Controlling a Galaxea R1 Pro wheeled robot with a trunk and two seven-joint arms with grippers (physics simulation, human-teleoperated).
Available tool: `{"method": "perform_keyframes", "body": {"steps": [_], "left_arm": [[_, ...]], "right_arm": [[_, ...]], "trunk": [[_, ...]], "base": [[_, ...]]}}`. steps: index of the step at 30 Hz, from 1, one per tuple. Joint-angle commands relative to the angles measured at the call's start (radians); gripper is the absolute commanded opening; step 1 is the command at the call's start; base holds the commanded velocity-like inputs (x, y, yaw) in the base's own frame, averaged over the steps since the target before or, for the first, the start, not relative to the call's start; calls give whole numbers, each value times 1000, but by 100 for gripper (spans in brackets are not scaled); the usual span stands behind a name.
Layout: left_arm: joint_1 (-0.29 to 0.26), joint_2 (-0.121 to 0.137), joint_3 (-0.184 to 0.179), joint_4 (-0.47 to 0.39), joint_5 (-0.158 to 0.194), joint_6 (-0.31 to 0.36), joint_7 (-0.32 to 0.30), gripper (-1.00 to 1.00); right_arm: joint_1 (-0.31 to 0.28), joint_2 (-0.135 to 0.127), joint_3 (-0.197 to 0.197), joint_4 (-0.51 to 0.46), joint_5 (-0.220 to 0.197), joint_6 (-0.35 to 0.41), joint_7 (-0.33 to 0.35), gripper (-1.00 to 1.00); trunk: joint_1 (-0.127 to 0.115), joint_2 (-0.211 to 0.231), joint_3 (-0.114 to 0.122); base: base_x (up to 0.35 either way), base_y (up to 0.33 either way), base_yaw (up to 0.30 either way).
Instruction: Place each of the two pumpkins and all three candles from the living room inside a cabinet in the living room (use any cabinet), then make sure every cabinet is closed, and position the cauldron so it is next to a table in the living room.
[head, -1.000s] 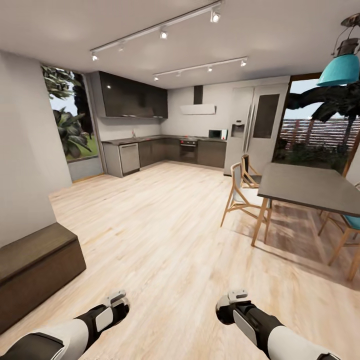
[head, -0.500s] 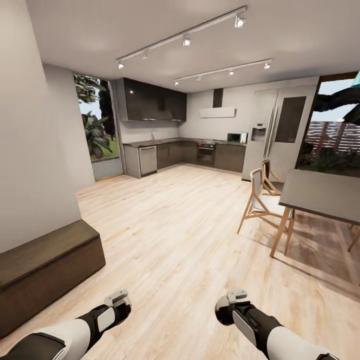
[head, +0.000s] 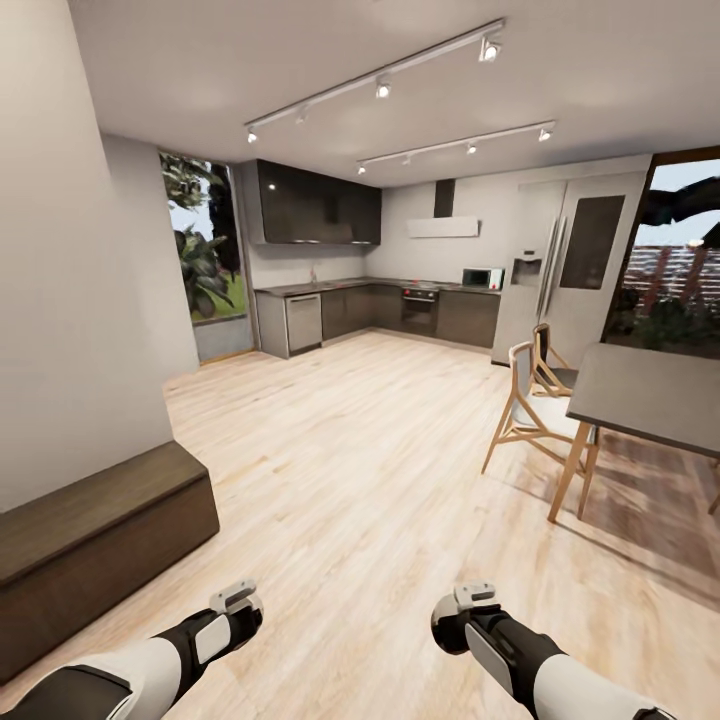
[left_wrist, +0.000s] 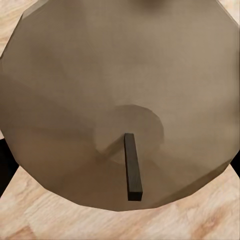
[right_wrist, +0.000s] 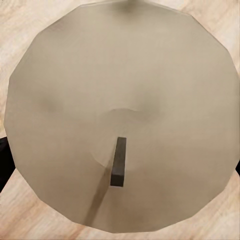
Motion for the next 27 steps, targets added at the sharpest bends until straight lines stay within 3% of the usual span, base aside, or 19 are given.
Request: {"method": "perform_keyframes", "body": {"steps": [1,5,12,27], "left_arm": [[-1,0,-8,1,7,3,2,-100],[-1,0,-8,1,7,2,2,-100],[-1,0,-8,1,7,3,2,-100],[-1,0,-8,1,7,4,2,-100]], "right_arm": [[0,-1,8,-3,-11,5,-7,-100],[-1,-1,9,-4,-12,5,-7,-100],[-1,0,9,-3,-11,5,-7,-100],[-1,6,9,-3,-10,5,-6,-100]], "trunk": [[-4,7,2],[-4,7,2],[-4,7,0],[-4,7,-9]], "base": [[0,0,0],[0,0,18],[0,42,246],[0,276,289]]}}
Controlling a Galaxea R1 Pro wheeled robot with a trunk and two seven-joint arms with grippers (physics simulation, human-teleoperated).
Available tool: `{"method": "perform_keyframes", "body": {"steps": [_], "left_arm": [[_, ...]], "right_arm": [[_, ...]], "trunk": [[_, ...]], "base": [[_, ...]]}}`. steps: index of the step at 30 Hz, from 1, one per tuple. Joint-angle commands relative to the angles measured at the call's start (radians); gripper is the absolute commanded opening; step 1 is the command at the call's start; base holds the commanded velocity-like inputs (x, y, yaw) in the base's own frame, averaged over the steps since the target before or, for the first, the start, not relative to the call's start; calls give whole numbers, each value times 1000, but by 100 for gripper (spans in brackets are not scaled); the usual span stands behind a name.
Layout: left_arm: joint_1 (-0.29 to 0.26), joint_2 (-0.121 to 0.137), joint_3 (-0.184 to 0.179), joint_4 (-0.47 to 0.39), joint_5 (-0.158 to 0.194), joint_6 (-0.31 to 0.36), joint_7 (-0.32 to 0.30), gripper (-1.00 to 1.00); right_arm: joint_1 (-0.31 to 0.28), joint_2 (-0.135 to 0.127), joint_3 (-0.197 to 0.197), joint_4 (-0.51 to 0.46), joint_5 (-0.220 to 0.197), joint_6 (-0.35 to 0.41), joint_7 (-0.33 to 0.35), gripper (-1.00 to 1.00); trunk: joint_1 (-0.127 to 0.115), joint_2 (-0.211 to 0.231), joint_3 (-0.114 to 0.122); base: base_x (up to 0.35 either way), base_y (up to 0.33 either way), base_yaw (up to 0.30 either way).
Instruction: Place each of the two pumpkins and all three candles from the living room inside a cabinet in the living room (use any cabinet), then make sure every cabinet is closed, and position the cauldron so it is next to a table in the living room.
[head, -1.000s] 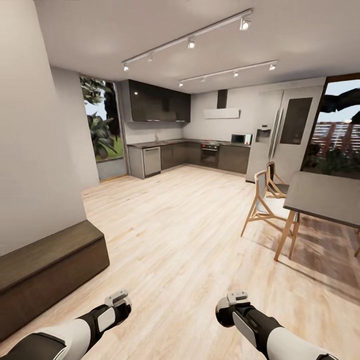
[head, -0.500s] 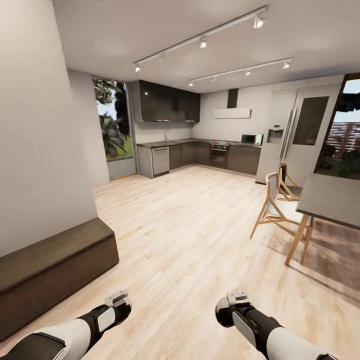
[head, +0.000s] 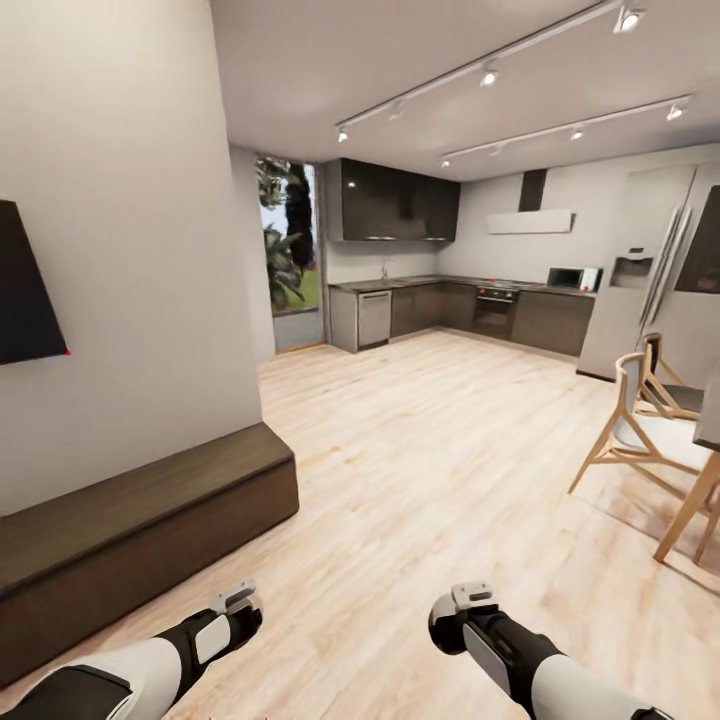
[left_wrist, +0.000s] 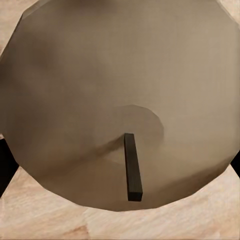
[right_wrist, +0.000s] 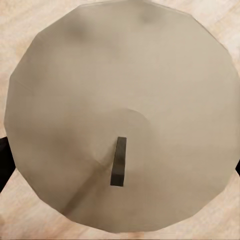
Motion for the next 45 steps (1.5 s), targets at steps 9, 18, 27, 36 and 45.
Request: {"method": "perform_keyframes", "body": {"steps": [9,18,27,36,45], "left_arm": [[-1,0,-9,0,7,4,2,-100],[-1,-2,-9,0,7,4,2,-100],[-1,-8,-9,0,7,4,2,-100],[-1,-8,-9,0,7,4,2,-100],[-1,-8,-8,0,7,4,2,-100]], "right_arm": [[0,1,7,-1,-8,5,-7,-100],[0,2,7,-1,-8,5,-7,-100],[0,1,7,-1,-8,5,-7,-100],[-1,3,9,-1,-8,5,-7,-100],[0,2,23,-1,-8,5,-7,-100]], "trunk": [[0,-1,0],[0,-1,8],[0,-1,10],[0,-1,13],[0,-1,20]], "base": [[-114,303,136],[-211,277,227],[-181,279,276],[-8,77,287],[0,129,260]]}}
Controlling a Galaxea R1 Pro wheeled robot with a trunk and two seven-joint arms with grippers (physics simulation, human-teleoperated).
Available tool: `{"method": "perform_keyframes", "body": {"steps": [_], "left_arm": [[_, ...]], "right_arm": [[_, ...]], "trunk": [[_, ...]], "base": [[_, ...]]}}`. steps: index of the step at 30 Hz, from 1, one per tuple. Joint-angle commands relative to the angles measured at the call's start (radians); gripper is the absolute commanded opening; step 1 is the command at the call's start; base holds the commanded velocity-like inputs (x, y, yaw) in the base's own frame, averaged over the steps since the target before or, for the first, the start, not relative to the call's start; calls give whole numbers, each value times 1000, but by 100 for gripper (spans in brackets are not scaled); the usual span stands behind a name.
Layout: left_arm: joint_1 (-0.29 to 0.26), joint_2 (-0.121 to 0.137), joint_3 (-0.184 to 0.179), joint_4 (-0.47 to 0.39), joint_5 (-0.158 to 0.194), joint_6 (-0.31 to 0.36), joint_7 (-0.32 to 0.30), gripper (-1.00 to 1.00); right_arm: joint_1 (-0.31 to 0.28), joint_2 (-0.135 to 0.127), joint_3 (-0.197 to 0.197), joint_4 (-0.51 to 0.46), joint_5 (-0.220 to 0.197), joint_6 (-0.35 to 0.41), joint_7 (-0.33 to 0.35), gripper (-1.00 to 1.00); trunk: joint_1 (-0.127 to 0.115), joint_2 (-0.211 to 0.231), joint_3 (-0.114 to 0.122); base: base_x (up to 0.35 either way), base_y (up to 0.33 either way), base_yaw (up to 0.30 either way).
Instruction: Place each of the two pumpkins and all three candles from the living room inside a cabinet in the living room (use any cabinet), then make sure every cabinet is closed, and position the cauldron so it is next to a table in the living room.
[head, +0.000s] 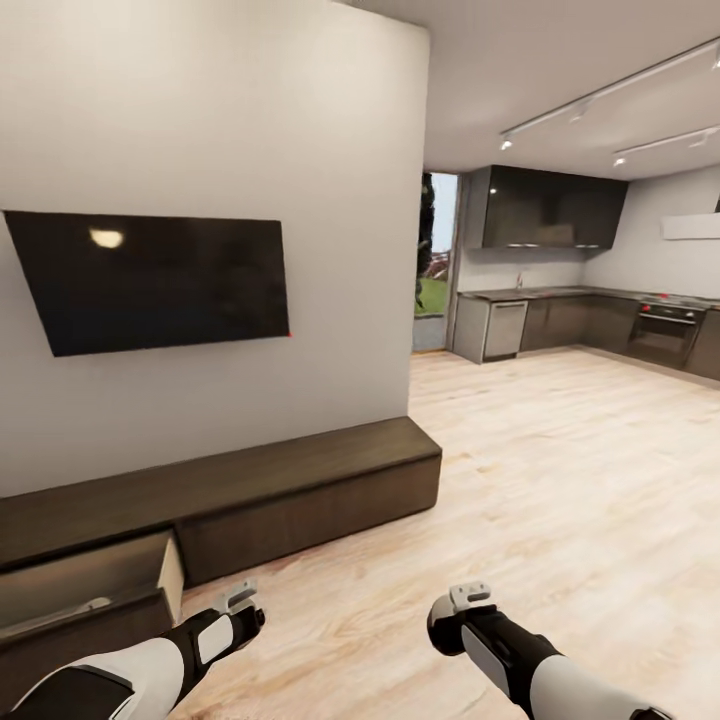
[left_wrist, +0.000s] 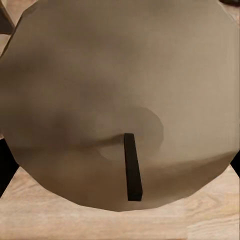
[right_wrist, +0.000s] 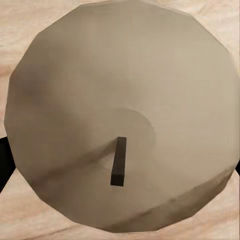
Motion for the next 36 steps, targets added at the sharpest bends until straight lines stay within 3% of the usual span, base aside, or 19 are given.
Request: {"method": "perform_keyframes", "body": {"steps": [1,11,28,36], "left_arm": [[-1,0,-10,1,7,3,2,-100],[-1,0,-9,1,7,3,2,-100],[-1,0,-10,1,7,3,1,-100],[-1,0,-10,1,7,3,1,-100]], "right_arm": [[-1,0,24,-2,-7,5,-8,-100],[-1,-1,35,-2,-7,5,-8,-100],[-1,5,35,-1,-7,5,-9,-100],[-1,6,35,-2,-7,5,-9,-100]], "trunk": [[0,-1,0],[0,-1,6],[0,-1,7],[0,-1,8]], "base": [[0,281,257],[0,288,243],[46,305,21],[3,327,239]]}}
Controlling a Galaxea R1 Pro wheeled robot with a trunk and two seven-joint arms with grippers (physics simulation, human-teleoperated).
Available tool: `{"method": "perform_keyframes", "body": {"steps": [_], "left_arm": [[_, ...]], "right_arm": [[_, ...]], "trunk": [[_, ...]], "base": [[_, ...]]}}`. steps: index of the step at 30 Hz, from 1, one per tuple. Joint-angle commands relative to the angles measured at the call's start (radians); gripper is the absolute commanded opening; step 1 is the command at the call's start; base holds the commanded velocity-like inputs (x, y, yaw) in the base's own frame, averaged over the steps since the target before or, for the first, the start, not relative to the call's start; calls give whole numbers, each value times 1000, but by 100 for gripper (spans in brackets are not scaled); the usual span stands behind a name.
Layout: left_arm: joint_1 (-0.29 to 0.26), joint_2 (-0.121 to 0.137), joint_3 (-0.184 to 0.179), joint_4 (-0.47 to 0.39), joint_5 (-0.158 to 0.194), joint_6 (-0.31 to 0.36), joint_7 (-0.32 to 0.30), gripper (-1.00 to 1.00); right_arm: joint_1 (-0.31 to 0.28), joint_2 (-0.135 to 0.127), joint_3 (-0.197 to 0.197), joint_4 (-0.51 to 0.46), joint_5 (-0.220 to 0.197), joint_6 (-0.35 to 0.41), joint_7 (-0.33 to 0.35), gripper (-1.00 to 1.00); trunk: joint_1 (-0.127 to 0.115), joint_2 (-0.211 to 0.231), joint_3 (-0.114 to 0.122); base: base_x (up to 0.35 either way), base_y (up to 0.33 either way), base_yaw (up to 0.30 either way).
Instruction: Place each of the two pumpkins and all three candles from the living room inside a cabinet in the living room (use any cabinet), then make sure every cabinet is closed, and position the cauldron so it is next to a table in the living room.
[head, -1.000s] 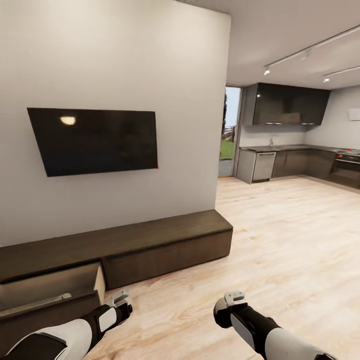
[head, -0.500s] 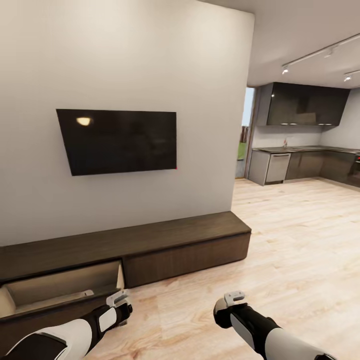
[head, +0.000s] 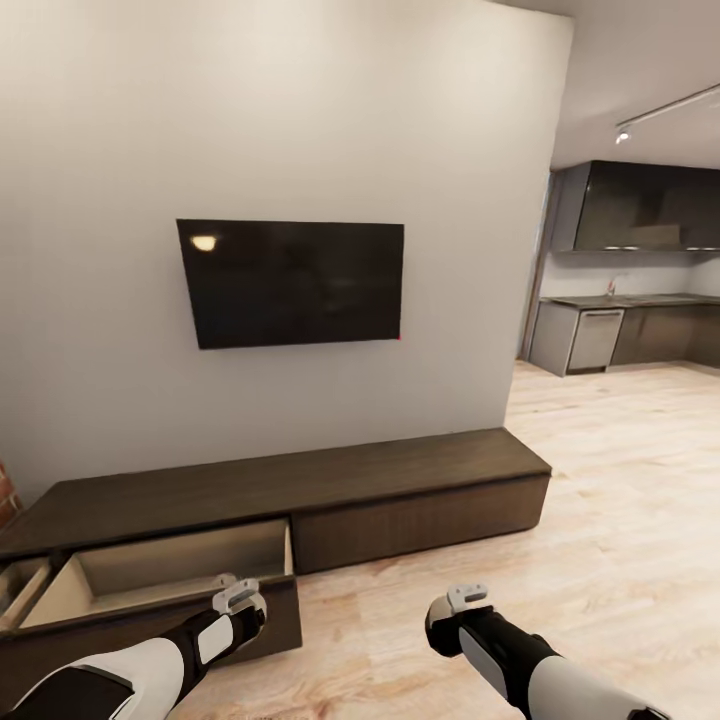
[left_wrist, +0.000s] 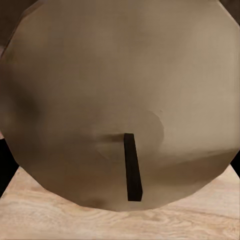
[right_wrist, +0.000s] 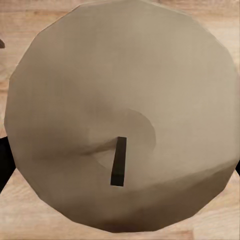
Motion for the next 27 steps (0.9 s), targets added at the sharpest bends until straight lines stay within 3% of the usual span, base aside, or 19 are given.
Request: {"method": "perform_keyframes", "body": {"steps": [1,19,27], "left_arm": [[-1,0,-9,0,7,3,2,-100],[-1,0,-9,0,7,3,2,-100],[-1,-3,-9,0,7,3,2,-100]], "right_arm": [[-1,-1,8,-2,-9,4,-8,-100],[-1,-2,8,-3,-9,4,-8,-100],[-1,-2,8,-3,-9,4,-8,-100]], "trunk": [[0,-1,-1],[0,-1,-1],[0,-1,-1]], "base": [[0,327,285],[0,332,286],[0,338,63]]}}
